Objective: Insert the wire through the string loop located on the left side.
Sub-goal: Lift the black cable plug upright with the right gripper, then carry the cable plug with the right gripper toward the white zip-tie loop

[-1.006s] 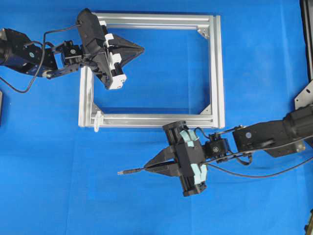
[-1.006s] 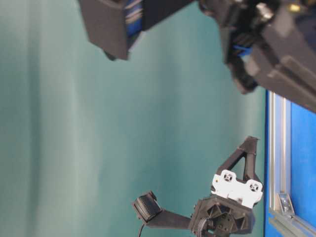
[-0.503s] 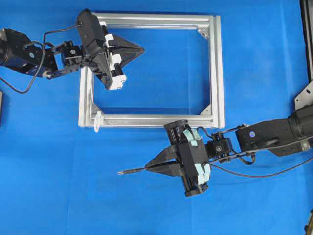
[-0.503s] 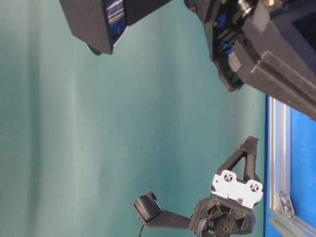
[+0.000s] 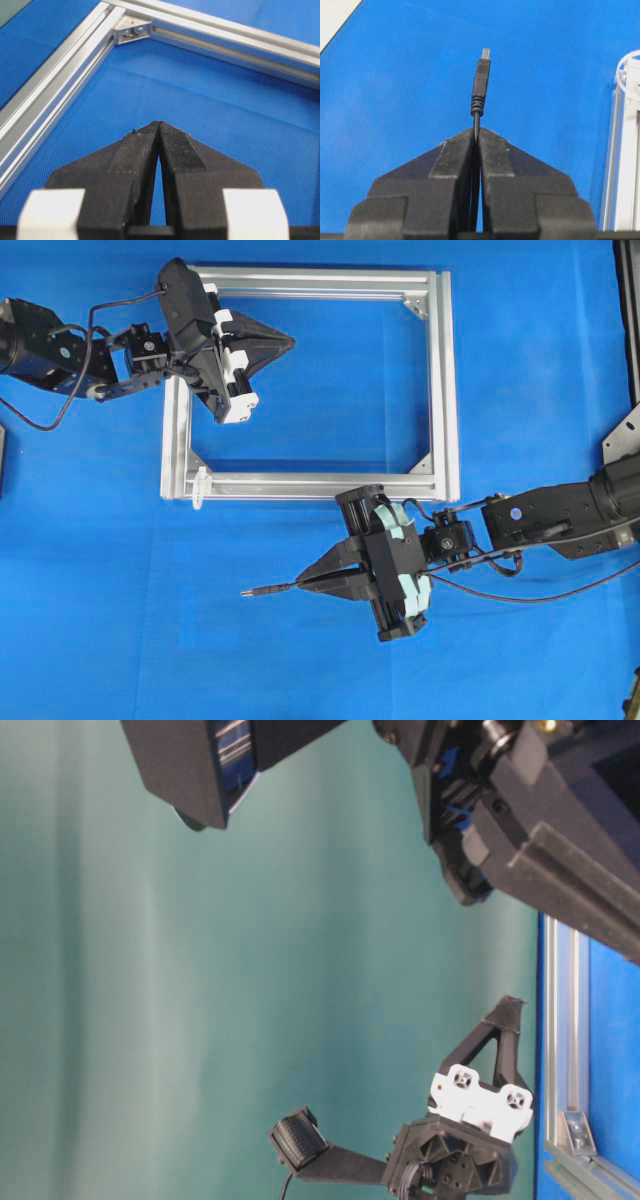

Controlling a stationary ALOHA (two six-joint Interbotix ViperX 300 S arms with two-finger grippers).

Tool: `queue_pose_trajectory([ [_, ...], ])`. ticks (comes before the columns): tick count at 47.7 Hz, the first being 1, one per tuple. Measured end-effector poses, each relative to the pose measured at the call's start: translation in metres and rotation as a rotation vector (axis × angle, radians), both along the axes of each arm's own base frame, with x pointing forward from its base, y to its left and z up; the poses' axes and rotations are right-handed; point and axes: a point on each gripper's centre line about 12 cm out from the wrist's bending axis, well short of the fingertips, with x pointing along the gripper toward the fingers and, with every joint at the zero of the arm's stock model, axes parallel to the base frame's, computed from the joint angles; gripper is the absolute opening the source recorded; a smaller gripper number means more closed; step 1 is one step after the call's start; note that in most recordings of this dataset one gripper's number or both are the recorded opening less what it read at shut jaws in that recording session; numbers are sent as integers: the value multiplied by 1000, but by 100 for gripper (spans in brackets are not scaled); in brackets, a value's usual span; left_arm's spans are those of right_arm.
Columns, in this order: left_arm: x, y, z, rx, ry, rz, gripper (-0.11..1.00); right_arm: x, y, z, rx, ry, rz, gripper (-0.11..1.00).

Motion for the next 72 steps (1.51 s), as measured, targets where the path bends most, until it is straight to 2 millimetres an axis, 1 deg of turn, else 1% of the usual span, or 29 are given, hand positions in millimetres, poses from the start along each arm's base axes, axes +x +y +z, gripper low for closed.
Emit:
queue_pose_trajectory([
  [57, 0, 0, 0, -1, 0, 1, 0, 0, 0, 0, -1, 1, 1, 0],
  [63, 0, 0, 0, -1, 1, 1, 0, -2, -8, -5, -7, 14, -16, 0],
  [72, 0, 0, 0, 0, 0, 0, 0, -2, -38, -12, -13, 35, -87, 0],
])
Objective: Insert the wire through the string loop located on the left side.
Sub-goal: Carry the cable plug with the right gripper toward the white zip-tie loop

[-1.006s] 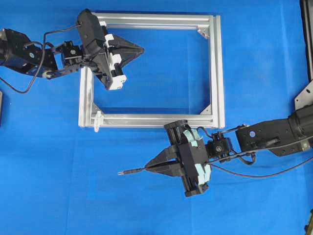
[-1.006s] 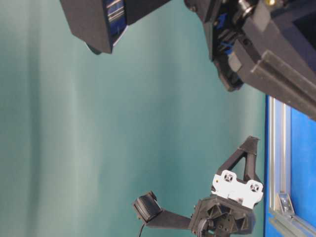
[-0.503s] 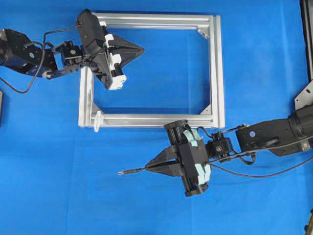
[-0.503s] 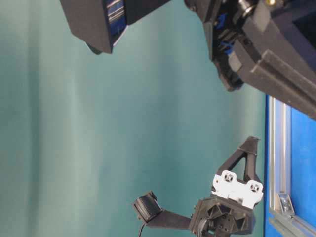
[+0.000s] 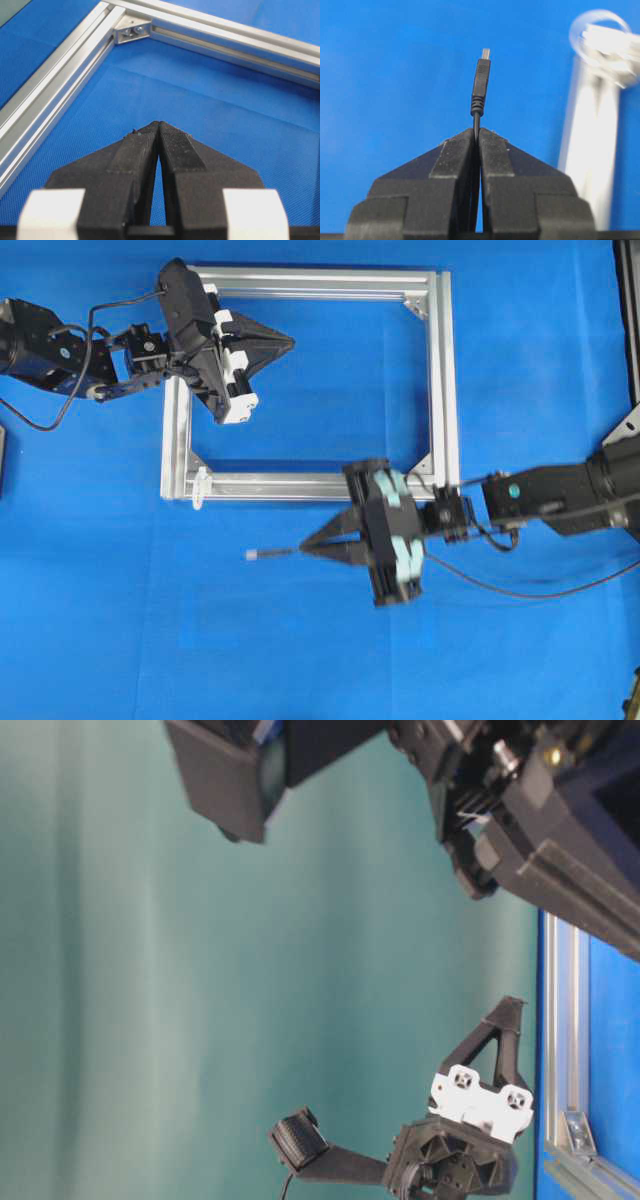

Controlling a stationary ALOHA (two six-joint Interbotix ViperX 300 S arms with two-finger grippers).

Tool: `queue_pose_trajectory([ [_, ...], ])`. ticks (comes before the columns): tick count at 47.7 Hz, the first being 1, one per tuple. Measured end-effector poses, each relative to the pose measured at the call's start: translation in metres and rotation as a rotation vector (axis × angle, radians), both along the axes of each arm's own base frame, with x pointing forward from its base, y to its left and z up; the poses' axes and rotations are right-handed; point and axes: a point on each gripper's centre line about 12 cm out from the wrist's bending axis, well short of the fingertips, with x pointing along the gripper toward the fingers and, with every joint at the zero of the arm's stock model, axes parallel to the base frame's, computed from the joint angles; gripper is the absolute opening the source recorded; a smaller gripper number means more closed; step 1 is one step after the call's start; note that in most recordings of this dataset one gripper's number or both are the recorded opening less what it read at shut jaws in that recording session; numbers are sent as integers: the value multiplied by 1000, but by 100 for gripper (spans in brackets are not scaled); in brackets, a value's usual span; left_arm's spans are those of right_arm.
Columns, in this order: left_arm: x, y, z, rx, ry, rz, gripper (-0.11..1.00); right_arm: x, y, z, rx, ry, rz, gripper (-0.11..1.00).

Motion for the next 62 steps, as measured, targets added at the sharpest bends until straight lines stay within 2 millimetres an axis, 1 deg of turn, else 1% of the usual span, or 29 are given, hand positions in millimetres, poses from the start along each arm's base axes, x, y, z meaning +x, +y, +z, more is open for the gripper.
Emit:
queue_pose_trajectory([
  [10, 0, 0, 0, -1, 1, 1, 0, 0, -34, -6, -3, 20, -84, 0],
  [18, 0, -1, 0, 0, 1, -2, 0, -2, -49, -8, -2, 29, -123, 0],
  [27, 0, -1, 0, 0, 1, -2, 0, -1, -49, -8, -1, 21, -123, 0],
  [35, 0, -1, 0, 0, 1, -2, 0, 6, -49, 0, 3, -34, -125, 0],
  [49, 0, -1, 0, 0, 1, -2, 0, 29, -48, -15, 3, -35, -125, 0],
  [62, 0, 0, 0, -1, 0, 0, 0, 46, -47, -17, 5, -47, -125, 0],
])
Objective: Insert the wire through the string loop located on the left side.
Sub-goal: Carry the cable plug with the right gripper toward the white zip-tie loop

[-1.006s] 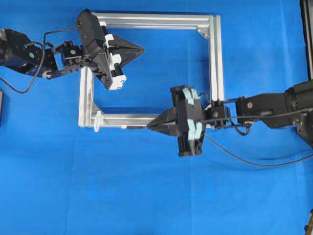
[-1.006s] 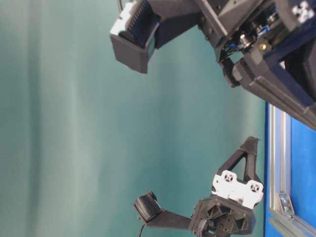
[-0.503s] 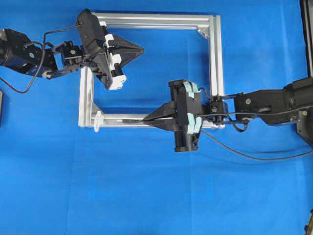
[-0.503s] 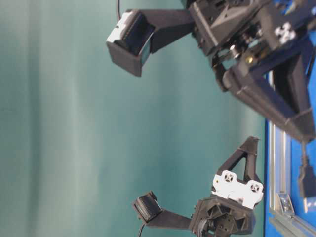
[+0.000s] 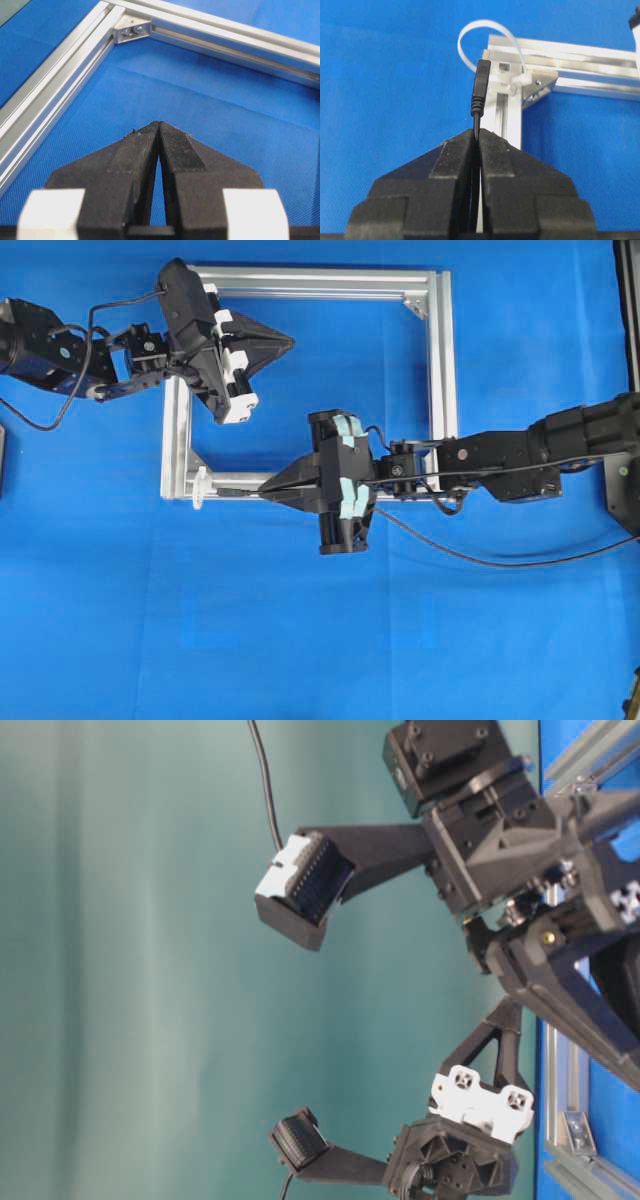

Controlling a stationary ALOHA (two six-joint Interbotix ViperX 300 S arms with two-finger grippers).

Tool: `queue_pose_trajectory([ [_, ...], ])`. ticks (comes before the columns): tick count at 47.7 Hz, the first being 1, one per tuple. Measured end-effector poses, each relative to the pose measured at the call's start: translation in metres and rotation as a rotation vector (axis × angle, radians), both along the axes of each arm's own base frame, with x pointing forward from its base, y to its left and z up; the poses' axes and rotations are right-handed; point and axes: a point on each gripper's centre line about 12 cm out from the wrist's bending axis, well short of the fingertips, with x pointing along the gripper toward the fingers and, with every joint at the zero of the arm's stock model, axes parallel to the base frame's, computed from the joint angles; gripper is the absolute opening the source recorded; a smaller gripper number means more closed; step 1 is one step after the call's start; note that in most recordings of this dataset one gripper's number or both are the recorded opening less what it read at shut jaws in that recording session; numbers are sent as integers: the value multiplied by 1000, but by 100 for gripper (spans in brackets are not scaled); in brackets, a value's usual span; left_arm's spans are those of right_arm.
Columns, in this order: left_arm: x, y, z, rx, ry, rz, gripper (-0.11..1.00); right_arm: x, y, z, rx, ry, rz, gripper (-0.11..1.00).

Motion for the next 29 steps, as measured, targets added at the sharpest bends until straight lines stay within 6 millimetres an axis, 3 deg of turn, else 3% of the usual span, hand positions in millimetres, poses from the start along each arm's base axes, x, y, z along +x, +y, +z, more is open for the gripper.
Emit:
queue_pose_trajectory([
  [29, 0, -1, 0, 1, 2, -2, 0, 2, 0, 1, 0, -3, 0, 0],
])
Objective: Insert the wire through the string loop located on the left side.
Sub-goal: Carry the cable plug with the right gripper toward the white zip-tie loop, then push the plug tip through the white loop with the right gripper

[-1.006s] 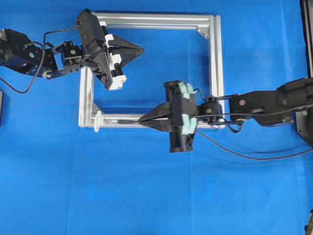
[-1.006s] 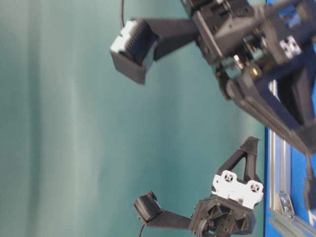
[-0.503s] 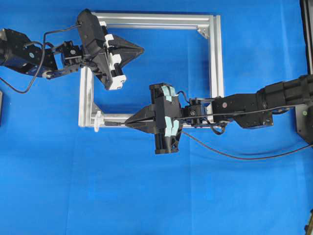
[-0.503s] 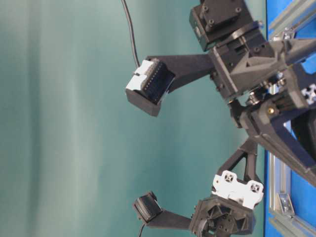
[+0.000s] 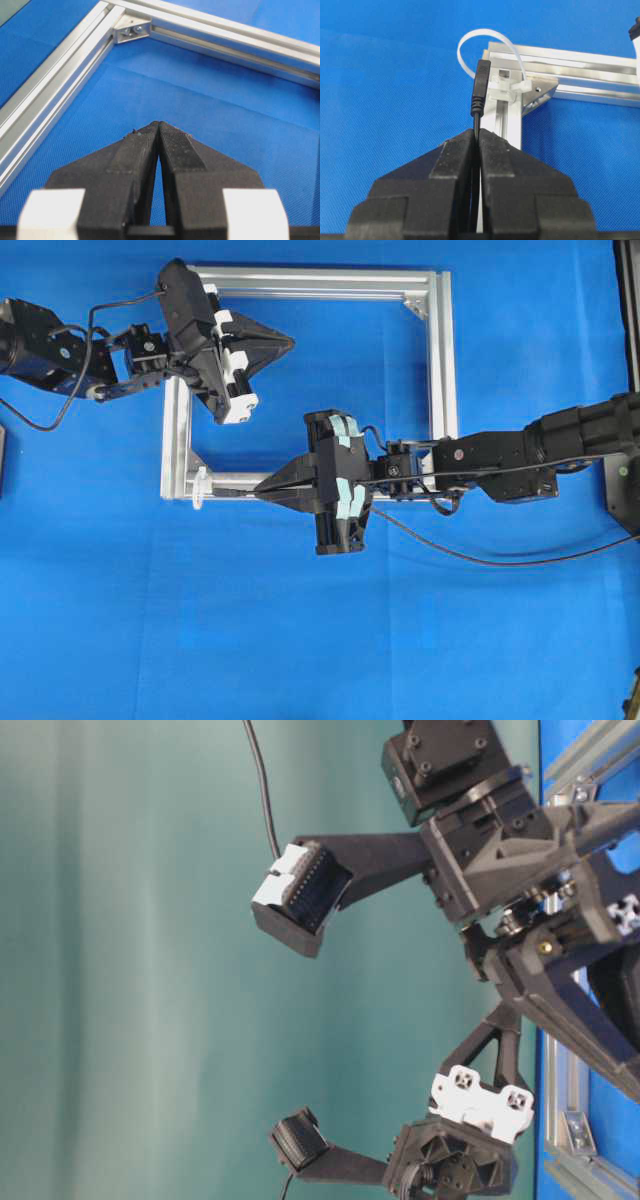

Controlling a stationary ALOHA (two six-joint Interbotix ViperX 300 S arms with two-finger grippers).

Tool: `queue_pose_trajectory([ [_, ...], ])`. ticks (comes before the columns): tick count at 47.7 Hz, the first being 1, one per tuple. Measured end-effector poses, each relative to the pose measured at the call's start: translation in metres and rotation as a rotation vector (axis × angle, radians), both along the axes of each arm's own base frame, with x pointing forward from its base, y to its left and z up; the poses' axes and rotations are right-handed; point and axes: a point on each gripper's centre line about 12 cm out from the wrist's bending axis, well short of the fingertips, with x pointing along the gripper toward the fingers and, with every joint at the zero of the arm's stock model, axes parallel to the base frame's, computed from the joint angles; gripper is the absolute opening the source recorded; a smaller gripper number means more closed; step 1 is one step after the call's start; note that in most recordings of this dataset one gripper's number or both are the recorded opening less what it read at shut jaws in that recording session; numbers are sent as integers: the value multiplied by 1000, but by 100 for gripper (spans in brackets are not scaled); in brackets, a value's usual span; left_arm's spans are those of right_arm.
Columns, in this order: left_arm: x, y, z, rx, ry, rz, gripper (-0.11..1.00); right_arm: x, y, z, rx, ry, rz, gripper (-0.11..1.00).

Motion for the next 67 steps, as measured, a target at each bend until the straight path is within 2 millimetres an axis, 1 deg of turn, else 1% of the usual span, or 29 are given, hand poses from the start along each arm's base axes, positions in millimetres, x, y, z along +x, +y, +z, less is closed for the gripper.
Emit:
queue_pose_trajectory([
  [16, 0, 0, 0, -1, 0, 0, 0, 0, 0, -2, 0, 5, 0, 0],
  [23, 0, 0, 0, -1, 0, 1, 0, 0, 0, -7, -1, 15, 0, 0],
  [67, 0, 0, 0, -1, 0, 1, 0, 0, -1, -7, -1, 14, -2, 0],
])
